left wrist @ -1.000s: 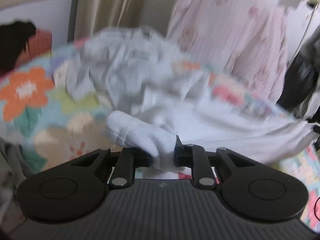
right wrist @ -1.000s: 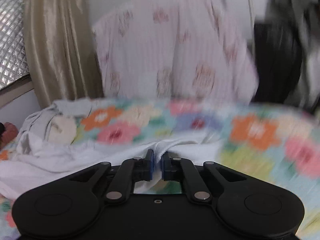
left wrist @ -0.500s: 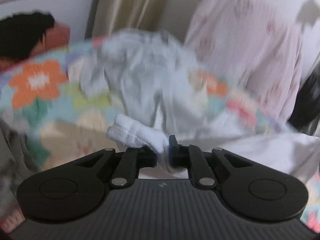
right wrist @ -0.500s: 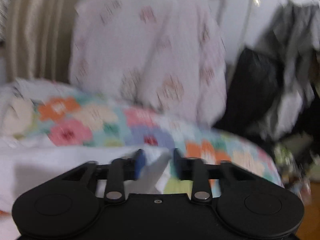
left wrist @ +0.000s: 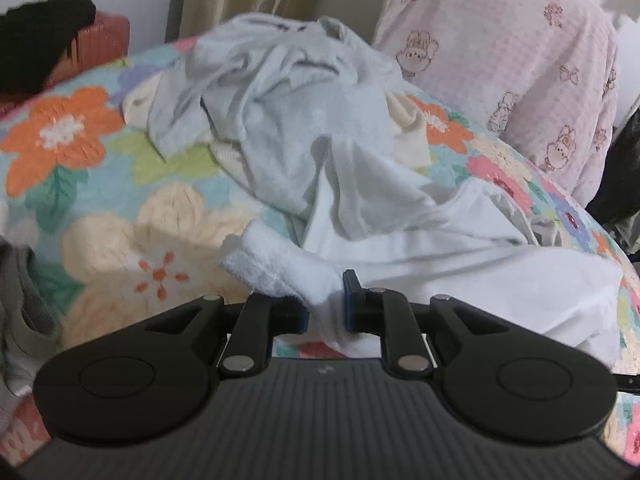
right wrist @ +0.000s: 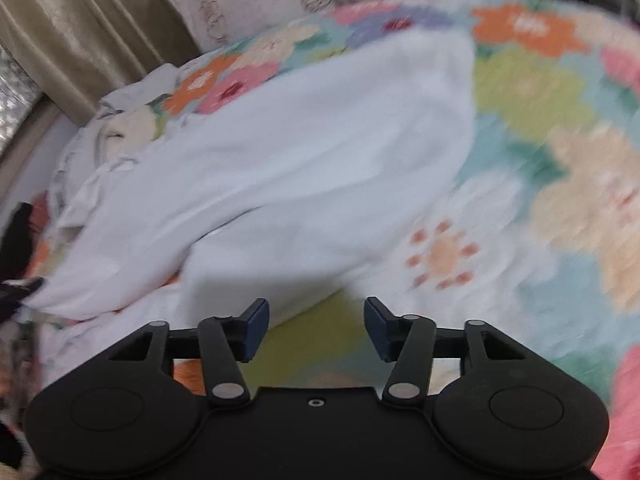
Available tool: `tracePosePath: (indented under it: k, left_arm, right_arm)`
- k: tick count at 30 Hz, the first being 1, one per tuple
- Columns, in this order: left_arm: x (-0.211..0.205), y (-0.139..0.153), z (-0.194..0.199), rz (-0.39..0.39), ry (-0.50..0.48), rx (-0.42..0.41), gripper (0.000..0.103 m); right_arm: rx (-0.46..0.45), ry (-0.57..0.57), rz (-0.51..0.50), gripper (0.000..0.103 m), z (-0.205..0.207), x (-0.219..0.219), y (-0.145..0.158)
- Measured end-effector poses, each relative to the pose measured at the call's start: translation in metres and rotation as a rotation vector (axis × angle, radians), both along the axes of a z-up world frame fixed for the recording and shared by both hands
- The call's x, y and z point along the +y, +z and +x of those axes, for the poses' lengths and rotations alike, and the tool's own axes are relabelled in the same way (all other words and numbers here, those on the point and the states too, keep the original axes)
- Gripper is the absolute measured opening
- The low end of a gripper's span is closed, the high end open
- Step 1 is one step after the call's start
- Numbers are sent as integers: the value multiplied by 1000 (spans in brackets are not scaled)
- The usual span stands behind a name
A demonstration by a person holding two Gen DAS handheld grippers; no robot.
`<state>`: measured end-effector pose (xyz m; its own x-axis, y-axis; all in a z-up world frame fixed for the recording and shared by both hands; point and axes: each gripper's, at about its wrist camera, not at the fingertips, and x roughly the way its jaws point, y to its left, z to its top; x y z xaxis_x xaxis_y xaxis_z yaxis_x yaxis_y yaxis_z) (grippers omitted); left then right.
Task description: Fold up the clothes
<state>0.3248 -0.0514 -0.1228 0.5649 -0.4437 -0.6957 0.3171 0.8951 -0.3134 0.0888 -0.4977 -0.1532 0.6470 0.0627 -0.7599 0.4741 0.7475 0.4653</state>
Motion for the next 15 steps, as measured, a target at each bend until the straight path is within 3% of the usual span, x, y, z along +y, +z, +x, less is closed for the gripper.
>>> tracePosePath:
  k: [2,4,6,8,10,12,15]
  left_arm:
    - [-5,-1,-3,36,-22,-15,14]
    - [-8,-2,-5,48,-26,-21,14]
    - [-8,-4,-6,39,-23,-15,14]
    - [-8,-4,-7,61,-20,-27,15]
    - [-11,-2,-12,123,-24,-79,16]
    - [-11,3,-15,128,-32,-105,12]
    - [-9,14,-21,127,-42,-144,10]
  right_arm:
    - [-60,-30,110,80,0,-4,-14]
    - [-93,-98,189,83,1,-9,-27]
    - [-128,-115,172,83,3,-8,-30]
    - [-119,-21,35,71,13,3,-26]
    - [-89,95,-130,35,23,15,-19]
    - [-80,134,-214,11,24,19,-13]
    - [-150,77,-283,7,7,17,17]
